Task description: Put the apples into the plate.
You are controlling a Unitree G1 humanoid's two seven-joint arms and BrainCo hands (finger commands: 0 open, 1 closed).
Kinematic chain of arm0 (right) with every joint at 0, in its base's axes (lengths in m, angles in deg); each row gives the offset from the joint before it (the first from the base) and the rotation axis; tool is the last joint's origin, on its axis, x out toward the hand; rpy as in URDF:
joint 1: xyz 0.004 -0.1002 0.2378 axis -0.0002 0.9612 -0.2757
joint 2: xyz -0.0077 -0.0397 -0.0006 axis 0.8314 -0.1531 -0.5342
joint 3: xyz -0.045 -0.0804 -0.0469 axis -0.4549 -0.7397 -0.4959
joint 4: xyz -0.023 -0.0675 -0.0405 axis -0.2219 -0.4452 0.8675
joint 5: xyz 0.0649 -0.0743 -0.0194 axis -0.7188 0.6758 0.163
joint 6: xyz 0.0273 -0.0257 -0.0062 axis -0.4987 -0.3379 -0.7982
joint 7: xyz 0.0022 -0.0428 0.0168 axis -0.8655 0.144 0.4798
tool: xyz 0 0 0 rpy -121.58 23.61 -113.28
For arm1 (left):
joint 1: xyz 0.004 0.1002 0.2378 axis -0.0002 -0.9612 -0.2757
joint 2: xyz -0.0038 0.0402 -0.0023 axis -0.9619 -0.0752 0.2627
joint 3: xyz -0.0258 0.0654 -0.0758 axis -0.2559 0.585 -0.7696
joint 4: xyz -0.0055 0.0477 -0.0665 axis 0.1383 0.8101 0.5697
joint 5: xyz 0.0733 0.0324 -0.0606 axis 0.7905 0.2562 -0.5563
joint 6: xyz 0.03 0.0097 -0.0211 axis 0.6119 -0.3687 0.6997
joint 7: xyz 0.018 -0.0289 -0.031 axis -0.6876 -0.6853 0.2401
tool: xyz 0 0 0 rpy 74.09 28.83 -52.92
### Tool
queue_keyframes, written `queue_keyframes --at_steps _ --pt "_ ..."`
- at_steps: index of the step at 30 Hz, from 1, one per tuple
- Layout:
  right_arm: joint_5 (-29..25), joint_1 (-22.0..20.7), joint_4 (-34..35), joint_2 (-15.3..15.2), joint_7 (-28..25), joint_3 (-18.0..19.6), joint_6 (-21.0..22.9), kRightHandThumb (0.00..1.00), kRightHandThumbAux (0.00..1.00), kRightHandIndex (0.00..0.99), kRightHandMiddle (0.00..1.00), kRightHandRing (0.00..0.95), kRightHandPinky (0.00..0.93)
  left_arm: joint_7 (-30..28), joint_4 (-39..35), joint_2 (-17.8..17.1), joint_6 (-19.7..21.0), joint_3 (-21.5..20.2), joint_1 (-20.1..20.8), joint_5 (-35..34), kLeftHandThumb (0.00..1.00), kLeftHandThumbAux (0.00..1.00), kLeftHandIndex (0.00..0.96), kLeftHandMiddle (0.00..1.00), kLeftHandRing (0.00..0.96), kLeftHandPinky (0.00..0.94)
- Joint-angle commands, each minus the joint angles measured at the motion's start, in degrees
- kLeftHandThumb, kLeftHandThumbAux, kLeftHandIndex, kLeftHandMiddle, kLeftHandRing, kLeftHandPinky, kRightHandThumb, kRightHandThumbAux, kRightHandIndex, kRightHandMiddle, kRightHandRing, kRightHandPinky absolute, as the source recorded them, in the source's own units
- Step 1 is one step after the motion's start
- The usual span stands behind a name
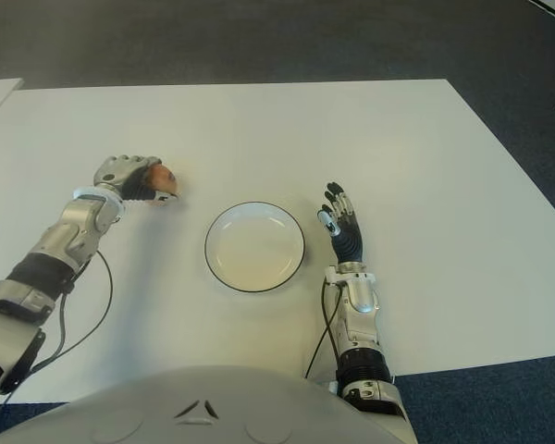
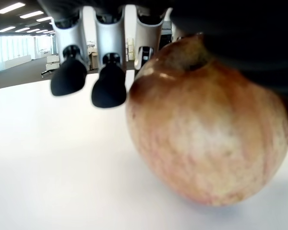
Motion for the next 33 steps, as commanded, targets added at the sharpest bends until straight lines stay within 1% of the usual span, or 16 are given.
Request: queue_keyframes --at_steps 1,4,6,9,12,15,19,22,25,28,31,33 --pt "-0.3 3.8 -5.9 0.4 0.1 0.4 4.3 0.000 0.451 0.000 0.000 0.000 0.000 1.8 -3.7 0.7 0.4 -1.9 -0.9 -0.9 0.850 0.669 0.399 0.526 0.800 0.791" --pt "-0.1 3.9 -5.7 0.4 0.2 0.3 4.5 0.000 0.451 0.000 0.000 0.000 0.000 2.2 -4.8 0.9 0.5 -2.4 -1.0 -0.9 0.850 0.669 0.400 0.525 0.802 0.786" --pt "0.2 3.9 -5.7 0.4 0.4 0.2 4.7 0.000 0.451 0.000 0.000 0.000 0.000 0.8 -9.4 0.5 1.2 -2.9 -0.3 -0.2 0.851 0.668 0.401 0.525 0.801 0.783" --pt "0.3 3.9 -5.6 0.3 0.5 0.1 5.2 0.000 0.447 0.000 0.000 0.000 0.000 -0.2 -13.5 -0.1 1.6 -3.2 0.0 0.6 0.851 0.668 0.402 0.525 0.800 0.783" --pt "0.1 3.8 -5.8 0.2 0.3 0.1 5.2 0.000 0.441 0.000 0.000 0.000 0.000 -0.1 -14.7 -0.5 1.2 -3.1 -0.2 1.2 0.851 0.668 0.402 0.526 0.800 0.785" --pt "0.0 3.8 -5.8 0.3 0.1 0.0 5.1 0.000 0.438 0.000 0.000 0.000 0.000 0.6 -15.7 -1.0 0.0 -3.1 -0.3 1.7 0.852 0.668 0.403 0.527 0.803 0.786" --pt "0.1 3.8 -5.6 0.4 0.3 -0.1 5.1 0.000 0.442 0.000 0.000 0.000 0.000 0.7 -17.6 -0.6 -0.7 -3.4 -0.6 1.7 0.853 0.667 0.405 0.528 0.807 0.782" --pt "0.4 3.9 -5.1 0.3 0.3 -0.4 5.7 0.000 0.454 0.000 0.000 0.000 0.000 -0.5 -20.9 1.6 0.7 -2.7 -1.2 2.3 0.853 0.667 0.405 0.528 0.811 0.784" --pt "0.5 3.9 -5.0 0.2 0.3 -0.5 6.1 0.000 0.475 0.000 0.000 0.000 0.000 -1.3 -23.6 2.9 1.9 -1.8 -2.0 3.5 0.854 0.666 0.408 0.528 0.816 0.761" --pt "0.4 4.0 -4.9 0.3 0.3 -0.4 6.2 0.000 0.483 0.000 0.000 0.000 0.000 -3.0 -26.8 5.0 3.9 0.1 -3.5 5.5 0.855 0.665 0.410 0.528 0.818 0.738" --pt "0.4 4.0 -4.8 0.6 0.6 -0.4 6.0 0.000 0.478 0.000 0.000 0.000 0.000 -5.3 -30.1 6.7 5.3 2.0 -5.5 7.2 0.856 0.664 0.411 0.528 0.821 0.768" --pt "0.5 4.0 -4.6 0.8 0.9 -0.4 6.1 0.000 0.471 0.000 0.000 0.000 0.000 -6.5 -31.7 7.3 4.8 3.2 -7.5 7.3 0.857 0.664 0.410 0.528 0.825 0.784"
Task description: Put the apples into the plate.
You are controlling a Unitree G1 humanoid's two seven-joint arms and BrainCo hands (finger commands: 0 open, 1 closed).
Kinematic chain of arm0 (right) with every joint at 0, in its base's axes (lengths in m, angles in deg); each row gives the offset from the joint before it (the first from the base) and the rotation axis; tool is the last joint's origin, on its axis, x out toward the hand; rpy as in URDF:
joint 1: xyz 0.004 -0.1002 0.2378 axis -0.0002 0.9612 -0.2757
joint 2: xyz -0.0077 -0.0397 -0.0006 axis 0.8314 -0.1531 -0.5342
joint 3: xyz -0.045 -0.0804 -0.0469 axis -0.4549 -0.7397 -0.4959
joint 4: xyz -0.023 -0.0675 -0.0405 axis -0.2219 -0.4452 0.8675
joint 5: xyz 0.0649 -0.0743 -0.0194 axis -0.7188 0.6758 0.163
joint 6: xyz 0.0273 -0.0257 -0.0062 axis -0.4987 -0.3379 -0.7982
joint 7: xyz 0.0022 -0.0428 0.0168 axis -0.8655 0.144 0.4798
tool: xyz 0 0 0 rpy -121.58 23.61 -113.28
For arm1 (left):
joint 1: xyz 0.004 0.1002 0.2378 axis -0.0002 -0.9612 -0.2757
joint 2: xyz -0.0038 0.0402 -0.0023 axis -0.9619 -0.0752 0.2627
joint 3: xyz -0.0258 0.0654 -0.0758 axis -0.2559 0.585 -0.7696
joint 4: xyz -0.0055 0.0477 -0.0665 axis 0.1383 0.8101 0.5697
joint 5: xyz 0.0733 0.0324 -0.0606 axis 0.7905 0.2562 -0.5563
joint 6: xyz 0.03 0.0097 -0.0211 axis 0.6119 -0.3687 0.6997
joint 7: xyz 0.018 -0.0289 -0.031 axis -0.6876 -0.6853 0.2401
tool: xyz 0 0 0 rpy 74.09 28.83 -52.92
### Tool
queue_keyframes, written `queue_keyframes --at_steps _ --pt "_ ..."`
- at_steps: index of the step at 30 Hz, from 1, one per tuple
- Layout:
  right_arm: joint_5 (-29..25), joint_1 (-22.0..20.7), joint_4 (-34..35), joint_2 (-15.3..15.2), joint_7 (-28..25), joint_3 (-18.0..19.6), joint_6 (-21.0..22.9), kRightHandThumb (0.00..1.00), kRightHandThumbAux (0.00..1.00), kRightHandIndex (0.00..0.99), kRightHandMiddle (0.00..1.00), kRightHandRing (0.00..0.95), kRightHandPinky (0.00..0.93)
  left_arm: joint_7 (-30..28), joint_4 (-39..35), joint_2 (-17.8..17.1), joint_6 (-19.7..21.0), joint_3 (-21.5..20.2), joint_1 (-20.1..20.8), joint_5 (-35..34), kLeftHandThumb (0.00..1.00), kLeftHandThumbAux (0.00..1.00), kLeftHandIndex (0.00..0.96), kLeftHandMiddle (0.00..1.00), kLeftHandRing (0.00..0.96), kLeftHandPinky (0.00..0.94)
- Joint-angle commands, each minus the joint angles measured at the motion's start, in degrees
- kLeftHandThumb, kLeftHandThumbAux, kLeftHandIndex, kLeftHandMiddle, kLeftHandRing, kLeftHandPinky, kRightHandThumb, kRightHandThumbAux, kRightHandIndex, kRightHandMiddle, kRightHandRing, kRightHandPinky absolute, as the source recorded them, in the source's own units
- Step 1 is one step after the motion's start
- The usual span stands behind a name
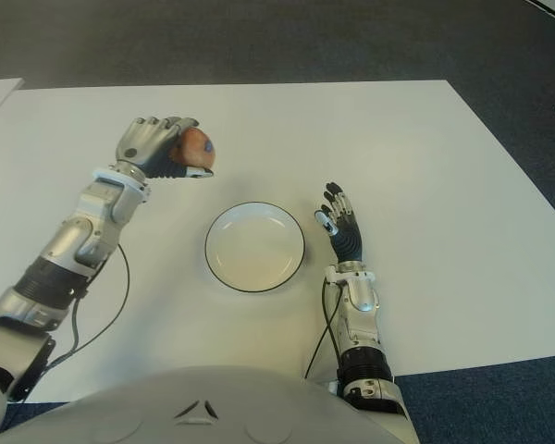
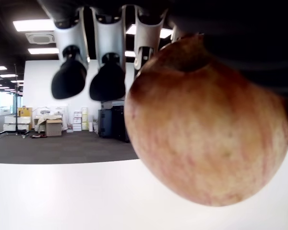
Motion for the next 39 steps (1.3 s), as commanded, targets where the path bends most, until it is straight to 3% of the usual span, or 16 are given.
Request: queue_keyframes --at_steps 1,6,16,39 --pt "0.3 4.4 -4.5 0.9 0.9 -0.1 5.3 0.000 0.470 0.000 0.000 0.000 0.000 -3.5 -4.4 2.5 -0.4 3.9 -5.4 1.2 0.857 0.664 0.410 0.529 0.826 0.788" --pt "0.2 4.6 -4.2 1.3 0.9 -0.3 4.9 0.000 0.457 0.000 0.000 0.000 0.000 -4.9 -6.0 3.6 -2.7 6.5 -10.2 0.6 0.857 0.665 0.407 0.529 0.836 0.806" --pt "0.6 4.5 -4.5 1.9 1.5 -0.4 3.8 0.000 0.453 0.000 0.000 0.000 0.000 -3.1 -6.8 5.5 -5.6 9.5 -15.1 4.2 0.857 0.663 0.409 0.530 0.845 0.810" --pt "1.6 5.0 -4.0 1.6 1.4 -1.3 5.2 0.000 0.525 0.000 0.000 0.000 0.000 -13.4 -13.0 6.9 -4.7 11.5 -17.4 8.6 0.857 0.662 0.415 0.514 0.775 0.755"
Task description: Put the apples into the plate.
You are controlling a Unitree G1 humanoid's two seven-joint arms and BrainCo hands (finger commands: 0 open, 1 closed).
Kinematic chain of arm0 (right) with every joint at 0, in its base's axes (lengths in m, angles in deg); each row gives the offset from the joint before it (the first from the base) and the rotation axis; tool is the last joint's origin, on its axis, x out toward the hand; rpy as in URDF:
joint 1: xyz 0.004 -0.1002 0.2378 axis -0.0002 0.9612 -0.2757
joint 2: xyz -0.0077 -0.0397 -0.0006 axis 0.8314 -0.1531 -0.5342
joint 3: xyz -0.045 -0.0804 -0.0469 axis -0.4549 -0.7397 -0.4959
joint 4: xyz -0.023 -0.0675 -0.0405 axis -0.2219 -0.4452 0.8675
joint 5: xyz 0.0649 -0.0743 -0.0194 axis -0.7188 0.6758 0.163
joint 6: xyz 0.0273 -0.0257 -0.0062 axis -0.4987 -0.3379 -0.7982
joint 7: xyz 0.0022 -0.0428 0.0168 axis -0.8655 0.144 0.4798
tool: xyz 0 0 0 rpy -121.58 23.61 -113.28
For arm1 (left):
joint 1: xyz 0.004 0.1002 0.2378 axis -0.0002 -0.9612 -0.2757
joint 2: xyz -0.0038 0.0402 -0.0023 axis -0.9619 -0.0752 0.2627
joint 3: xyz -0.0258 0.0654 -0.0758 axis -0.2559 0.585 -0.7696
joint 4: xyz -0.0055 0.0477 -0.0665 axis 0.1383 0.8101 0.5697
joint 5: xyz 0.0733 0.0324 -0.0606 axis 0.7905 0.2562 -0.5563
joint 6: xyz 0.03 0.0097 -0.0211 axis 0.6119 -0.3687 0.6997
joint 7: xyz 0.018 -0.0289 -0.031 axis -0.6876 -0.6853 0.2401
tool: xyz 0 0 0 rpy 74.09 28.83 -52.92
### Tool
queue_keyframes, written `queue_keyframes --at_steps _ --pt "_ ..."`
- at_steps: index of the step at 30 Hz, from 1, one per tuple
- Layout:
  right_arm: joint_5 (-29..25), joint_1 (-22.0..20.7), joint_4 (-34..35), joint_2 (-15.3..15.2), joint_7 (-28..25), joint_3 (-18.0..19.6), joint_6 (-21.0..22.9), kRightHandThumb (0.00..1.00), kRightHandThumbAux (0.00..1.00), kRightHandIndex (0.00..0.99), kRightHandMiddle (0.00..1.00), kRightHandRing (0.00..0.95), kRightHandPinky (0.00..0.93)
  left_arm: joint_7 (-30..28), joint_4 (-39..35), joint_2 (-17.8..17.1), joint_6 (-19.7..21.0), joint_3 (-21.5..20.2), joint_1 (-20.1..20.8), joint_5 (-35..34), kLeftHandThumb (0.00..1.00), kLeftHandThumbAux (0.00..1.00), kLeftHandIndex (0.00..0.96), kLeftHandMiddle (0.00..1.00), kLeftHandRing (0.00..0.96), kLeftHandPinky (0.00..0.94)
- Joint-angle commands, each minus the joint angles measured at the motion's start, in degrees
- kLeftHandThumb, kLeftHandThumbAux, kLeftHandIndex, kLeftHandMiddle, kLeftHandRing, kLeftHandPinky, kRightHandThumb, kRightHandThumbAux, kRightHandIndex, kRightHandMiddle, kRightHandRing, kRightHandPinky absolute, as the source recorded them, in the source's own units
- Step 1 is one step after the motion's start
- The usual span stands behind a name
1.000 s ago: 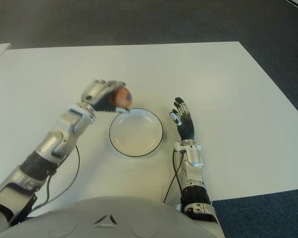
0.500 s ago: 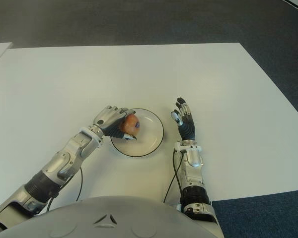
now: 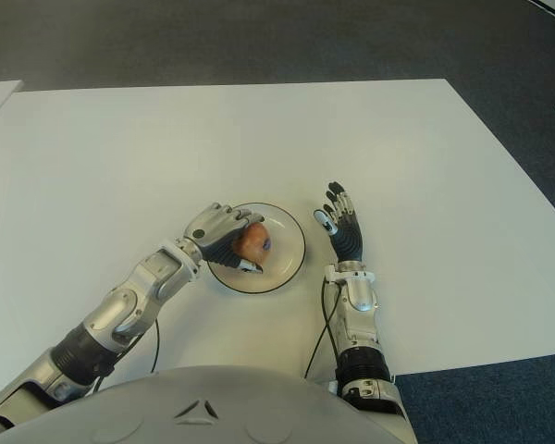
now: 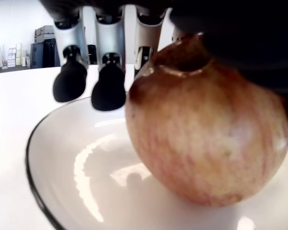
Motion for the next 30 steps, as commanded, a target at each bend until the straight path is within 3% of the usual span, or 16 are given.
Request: queue_keyframes --at_steps 1,19,24,29,30 --pt "0.5 4.9 -4.3 0.9 0.1 -0.8 5.2 0.000 0.528 0.000 0.000 0.000 0.000 -1.7 -1.5 0.3 0.1 0.1 -1.4 0.6 0.857 0.661 0.416 0.513 0.774 0.752" --pt "0.1 4.8 -4.8 1.5 0.7 -0.5 4.3 0.000 0.503 0.000 0.000 0.000 0.000 -2.3 -1.1 0.8 -0.5 0.7 -2.0 2.1 0.859 0.657 0.430 0.511 0.760 0.670" --pt "0.1 4.4 -6.3 1.7 0.7 -0.4 3.1 0.000 0.460 0.000 0.000 0.000 0.000 1.0 -0.6 1.5 -0.9 0.3 -2.3 2.5 0.858 0.660 0.421 0.514 0.776 0.756" --pt "0.0 4.1 -7.2 1.7 0.4 -0.4 2.1 0.000 0.439 0.000 0.000 0.000 0.000 5.1 0.4 1.7 -2.3 -0.2 -2.3 2.3 0.851 0.658 0.435 0.500 0.764 0.749" --pt "0.0 4.0 -7.4 1.6 0.3 -0.4 1.9 0.000 0.437 0.000 0.000 0.000 0.000 5.9 0.7 1.5 -2.8 -0.3 -2.1 2.2 0.796 0.671 0.432 0.575 0.737 0.718"
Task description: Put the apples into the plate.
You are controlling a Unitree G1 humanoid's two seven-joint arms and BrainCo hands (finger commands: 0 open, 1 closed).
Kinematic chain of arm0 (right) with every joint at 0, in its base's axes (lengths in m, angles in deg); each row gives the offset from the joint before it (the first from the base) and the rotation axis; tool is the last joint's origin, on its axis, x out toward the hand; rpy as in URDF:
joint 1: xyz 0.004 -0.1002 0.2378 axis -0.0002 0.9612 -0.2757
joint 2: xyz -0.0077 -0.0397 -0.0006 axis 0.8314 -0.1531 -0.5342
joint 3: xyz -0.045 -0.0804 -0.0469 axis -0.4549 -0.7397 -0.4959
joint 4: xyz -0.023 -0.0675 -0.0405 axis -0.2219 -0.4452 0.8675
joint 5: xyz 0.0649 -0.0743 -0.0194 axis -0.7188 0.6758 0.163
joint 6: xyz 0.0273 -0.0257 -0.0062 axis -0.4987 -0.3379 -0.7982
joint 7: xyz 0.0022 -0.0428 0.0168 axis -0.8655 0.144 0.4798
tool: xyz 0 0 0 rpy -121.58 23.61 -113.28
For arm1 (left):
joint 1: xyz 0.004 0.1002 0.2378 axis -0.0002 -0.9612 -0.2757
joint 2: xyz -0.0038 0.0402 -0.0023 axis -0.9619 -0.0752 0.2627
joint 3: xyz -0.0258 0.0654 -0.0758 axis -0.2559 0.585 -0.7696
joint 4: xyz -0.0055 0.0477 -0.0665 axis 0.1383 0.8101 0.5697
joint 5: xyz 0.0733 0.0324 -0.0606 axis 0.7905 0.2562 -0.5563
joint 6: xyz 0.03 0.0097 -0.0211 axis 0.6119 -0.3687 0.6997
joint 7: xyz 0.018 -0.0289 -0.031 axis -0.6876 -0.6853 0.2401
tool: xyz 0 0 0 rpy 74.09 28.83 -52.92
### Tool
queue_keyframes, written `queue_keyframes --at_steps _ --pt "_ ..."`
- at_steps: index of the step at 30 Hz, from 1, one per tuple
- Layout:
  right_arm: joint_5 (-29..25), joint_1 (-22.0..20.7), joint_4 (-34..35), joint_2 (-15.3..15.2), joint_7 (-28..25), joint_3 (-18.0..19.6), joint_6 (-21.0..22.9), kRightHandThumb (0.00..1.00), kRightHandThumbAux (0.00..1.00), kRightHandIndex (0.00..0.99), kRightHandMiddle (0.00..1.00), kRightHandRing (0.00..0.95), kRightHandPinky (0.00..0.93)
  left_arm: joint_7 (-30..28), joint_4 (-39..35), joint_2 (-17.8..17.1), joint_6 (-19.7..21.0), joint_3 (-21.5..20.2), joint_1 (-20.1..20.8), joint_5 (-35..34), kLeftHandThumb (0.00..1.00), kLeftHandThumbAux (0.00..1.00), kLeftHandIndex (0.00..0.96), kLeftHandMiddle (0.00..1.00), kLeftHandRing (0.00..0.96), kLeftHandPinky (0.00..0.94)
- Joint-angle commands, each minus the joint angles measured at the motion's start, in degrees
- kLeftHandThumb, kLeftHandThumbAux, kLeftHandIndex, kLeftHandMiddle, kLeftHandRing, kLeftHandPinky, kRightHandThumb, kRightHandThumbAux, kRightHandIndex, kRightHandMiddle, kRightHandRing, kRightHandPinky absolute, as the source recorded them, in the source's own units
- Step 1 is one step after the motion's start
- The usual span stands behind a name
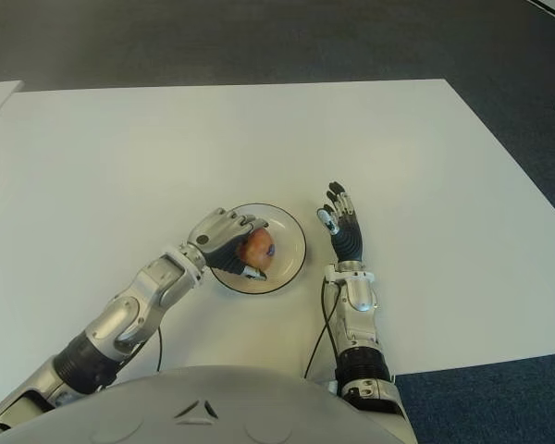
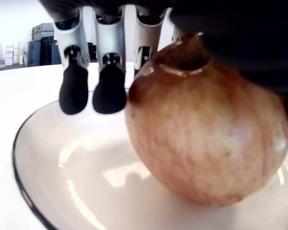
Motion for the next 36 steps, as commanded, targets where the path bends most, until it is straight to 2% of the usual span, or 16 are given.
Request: queue_keyframes --at_steps 1,2,3,4,6,9,11,16,23,36 --pt "0.0 4.1 -6.9 1.4 -0.2 -0.4 2.7 0.000 0.435 0.000 0.000 0.000 0.000 4.1 1.5 -0.1 -1.9 -0.5 0.0 0.3 0.720 0.620 0.423 0.580 0.706 0.684" --pt "0.1 4.1 -7.1 1.4 -0.3 -0.5 2.5 0.000 0.434 0.000 0.000 0.000 0.000 4.6 1.8 -0.2 -2.2 -0.7 0.1 0.3 0.606 0.547 0.409 0.586 0.660 0.634" --pt "0.1 4.1 -7.2 1.3 -0.3 -0.5 2.4 0.000 0.433 0.000 0.000 0.000 0.000 5.0 1.9 -0.2 -2.4 -0.8 0.1 0.3 0.495 0.482 0.351 0.470 0.504 0.494" --pt "0.2 4.0 -7.2 1.3 -0.4 -0.5 2.2 0.000 0.432 0.000 0.000 0.000 0.000 5.4 2.1 -0.2 -2.5 -0.8 0.1 0.5 0.455 0.459 0.330 0.428 0.448 0.444" --pt "0.3 4.0 -7.5 1.3 -0.5 -0.6 2.0 0.000 0.430 0.000 0.000 0.000 0.000 5.9 2.4 -0.2 -2.6 -0.9 0.2 0.7 0.319 0.385 0.205 0.248 0.239 0.237" --pt "0.3 3.8 -7.9 1.4 -0.6 -0.6 1.7 0.000 0.428 0.000 0.000 0.000 0.000 5.7 3.0 0.0 -2.1 -0.8 0.5 1.2 0.229 0.339 0.115 0.121 0.103 0.104" --pt "0.2 3.8 -8.0 1.5 -0.7 -0.5 1.5 0.000 0.427 0.000 0.000 0.000 0.000 4.9 2.9 0.4 -1.6 -0.7 0.7 1.6 0.192 0.320 0.075 0.070 0.055 0.055" --pt "0.3 3.8 -8.3 1.7 -1.3 -0.5 0.7 0.000 0.427 0.000 0.000 0.000 0.000 1.5 1.5 0.5 -0.3 -0.7 0.8 2.2 0.132 0.284 0.010 0.009 0.007 0.007" --pt "0.7 3.9 -8.3 1.9 -1.3 -0.5 0.2 0.000 0.438 0.000 0.000 0.000 0.000 -1.3 0.2 0.1 -0.2 -1.0 0.6 1.6 0.093 0.267 0.000 0.000 0.000 0.000" --pt "1.0 4.4 -7.5 2.1 -1.1 -0.8 1.6 0.000 0.463 0.000 0.000 0.000 0.000 -0.2 0.4 -0.2 -1.7 -2.6 0.1 -0.8 0.084 0.262 0.000 0.000 0.000 0.000"
